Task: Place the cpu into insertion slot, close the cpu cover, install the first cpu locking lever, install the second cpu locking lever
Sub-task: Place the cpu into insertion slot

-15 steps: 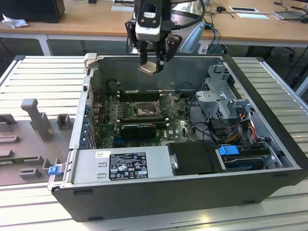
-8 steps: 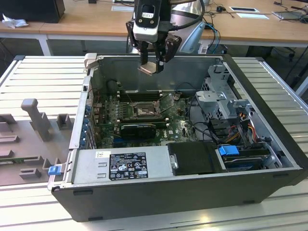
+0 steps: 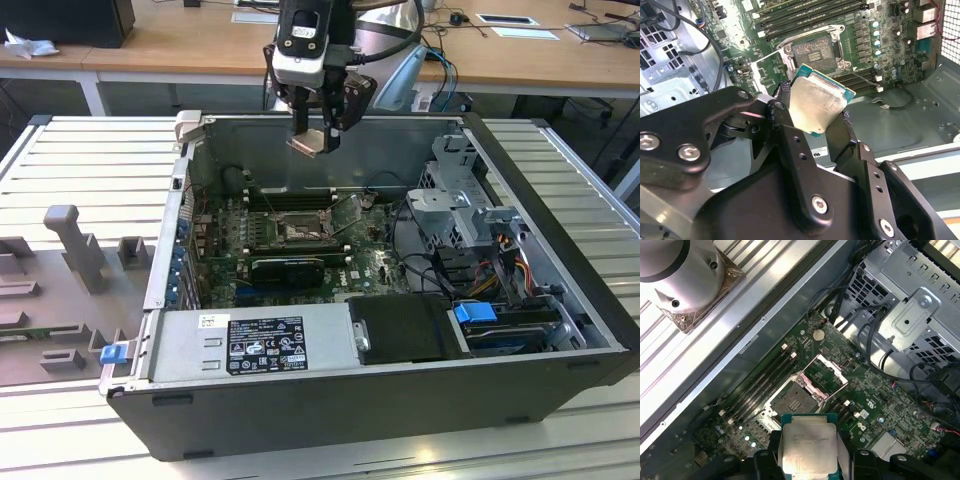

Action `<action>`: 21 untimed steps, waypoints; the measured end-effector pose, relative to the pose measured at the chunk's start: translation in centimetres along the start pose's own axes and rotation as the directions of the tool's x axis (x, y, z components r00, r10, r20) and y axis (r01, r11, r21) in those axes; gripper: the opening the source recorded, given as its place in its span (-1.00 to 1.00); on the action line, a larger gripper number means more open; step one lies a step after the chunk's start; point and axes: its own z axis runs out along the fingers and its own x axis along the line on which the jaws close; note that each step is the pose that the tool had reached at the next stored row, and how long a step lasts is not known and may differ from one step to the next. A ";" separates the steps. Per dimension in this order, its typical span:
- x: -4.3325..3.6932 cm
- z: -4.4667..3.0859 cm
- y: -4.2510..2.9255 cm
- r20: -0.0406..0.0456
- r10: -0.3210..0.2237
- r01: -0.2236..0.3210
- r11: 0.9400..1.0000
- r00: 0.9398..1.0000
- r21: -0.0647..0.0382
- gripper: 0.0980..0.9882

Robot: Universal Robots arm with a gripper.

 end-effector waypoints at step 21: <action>0.00 0.10 -0.01 0.010 0.116 -0.116 0.993 0.993 -0.003 -0.04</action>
